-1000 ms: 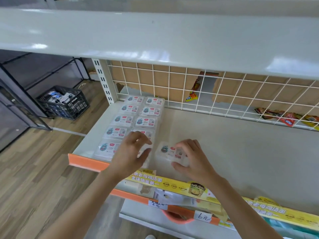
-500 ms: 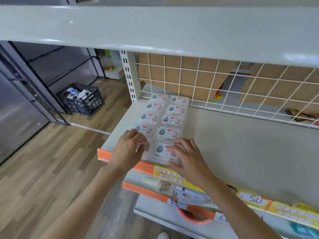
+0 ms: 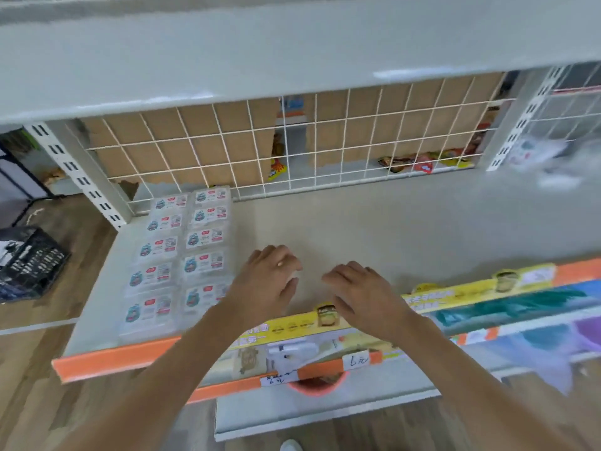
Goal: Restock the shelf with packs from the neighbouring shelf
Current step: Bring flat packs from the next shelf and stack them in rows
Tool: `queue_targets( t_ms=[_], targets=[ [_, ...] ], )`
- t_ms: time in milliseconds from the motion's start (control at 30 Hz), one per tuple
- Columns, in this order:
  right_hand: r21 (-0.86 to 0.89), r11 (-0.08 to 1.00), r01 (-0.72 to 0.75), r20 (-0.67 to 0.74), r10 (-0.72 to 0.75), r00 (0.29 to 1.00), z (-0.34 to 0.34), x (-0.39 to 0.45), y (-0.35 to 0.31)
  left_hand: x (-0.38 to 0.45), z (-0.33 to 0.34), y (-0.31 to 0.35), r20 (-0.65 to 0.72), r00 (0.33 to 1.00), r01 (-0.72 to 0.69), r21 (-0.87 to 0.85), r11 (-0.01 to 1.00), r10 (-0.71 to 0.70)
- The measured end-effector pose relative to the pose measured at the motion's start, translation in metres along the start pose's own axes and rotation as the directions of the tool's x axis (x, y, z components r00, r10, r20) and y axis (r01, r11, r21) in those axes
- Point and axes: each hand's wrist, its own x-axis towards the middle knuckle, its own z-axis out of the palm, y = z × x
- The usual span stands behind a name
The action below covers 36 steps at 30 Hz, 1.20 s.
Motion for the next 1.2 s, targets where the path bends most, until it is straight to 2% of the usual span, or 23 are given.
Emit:
queue_targets(
  t_ms=[100,333,500,667,933,1200],
  targets=[
    [-0.025,0.996,-0.087,-0.004,0.086,0.996,-0.02,-0.039,0.041,0.035,0.018,0.043,0.05,0.996,-0.077,-0.009,0.997,0.077],
    [-0.053,0.961,-0.272,-0.055,0.27,0.961,-0.081,-0.148,0.147,0.133,0.059,0.178,0.025,0.975,-0.218,-0.051,0.975,0.219],
    [-0.065,0.906,-0.419,-0.079,0.414,0.907,-0.116,-0.217,0.208,0.185,0.096,0.27,0.018,0.964,-0.261,-0.151,0.953,0.267],
    [-0.035,0.839,-0.543,-0.145,0.533,0.834,-0.133,-0.258,0.256,0.233,0.117,0.325,0.044,0.945,-0.311,-0.19,0.931,0.325],
    [0.029,0.79,-0.613,-0.146,0.61,0.779,-0.143,-0.291,0.339,0.337,0.162,0.366,0.05,0.969,-0.218,-0.273,0.937,0.24],
    [-0.029,0.763,-0.646,-0.134,0.638,0.759,-0.172,-0.299,0.466,0.472,0.212,0.364,0.133,0.991,0.016,-0.223,0.975,0.015]
  ],
)
